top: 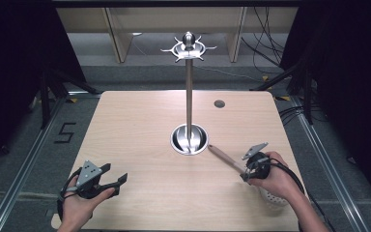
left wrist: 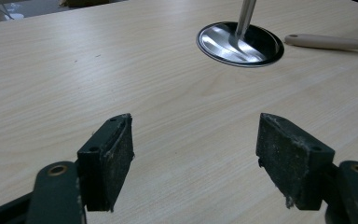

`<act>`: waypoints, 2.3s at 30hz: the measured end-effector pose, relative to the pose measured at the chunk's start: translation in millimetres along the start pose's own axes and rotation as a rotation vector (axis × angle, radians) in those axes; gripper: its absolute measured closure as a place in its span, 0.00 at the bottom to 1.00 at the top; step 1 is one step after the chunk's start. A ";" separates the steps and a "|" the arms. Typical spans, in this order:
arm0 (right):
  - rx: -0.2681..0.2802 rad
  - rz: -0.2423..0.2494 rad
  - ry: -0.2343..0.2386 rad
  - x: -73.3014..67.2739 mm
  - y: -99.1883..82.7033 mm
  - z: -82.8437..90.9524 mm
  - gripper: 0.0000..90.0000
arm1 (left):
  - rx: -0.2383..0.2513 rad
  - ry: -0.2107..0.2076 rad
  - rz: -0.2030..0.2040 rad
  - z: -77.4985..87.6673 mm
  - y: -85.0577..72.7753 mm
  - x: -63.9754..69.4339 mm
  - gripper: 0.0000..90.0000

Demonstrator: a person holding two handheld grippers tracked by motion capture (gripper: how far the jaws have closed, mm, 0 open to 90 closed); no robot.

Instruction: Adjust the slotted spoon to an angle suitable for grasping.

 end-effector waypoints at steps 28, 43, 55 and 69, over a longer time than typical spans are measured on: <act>-0.246 0.041 0.037 7.6 20.8 -28.3 0.85 | 0.001 -0.032 -0.008 -0.9 -1.5 0.5 0.31; -0.342 0.043 0.072 -2.0 13.4 -17.8 0.84 | 0.004 -0.037 -0.010 -1.2 -1.0 0.5 0.31; -0.260 0.102 0.092 -4.2 54.8 -27.0 0.73 | 0.001 -0.028 0.005 0.2 -1.5 0.5 0.31; -0.224 0.147 0.125 -9.5 75.1 -59.0 0.71 | -0.001 -0.029 -0.001 0.2 -1.3 -0.4 0.31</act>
Point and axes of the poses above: each handheld gripper's, and its own axes: z roughly backward along the jaws, y roughly out of its top, x roughly to its right, the point moved 8 cm from there along -z, roughly forward along the jaws, and after that the axes turned 11 degrees about x, right-handed, at the moved point
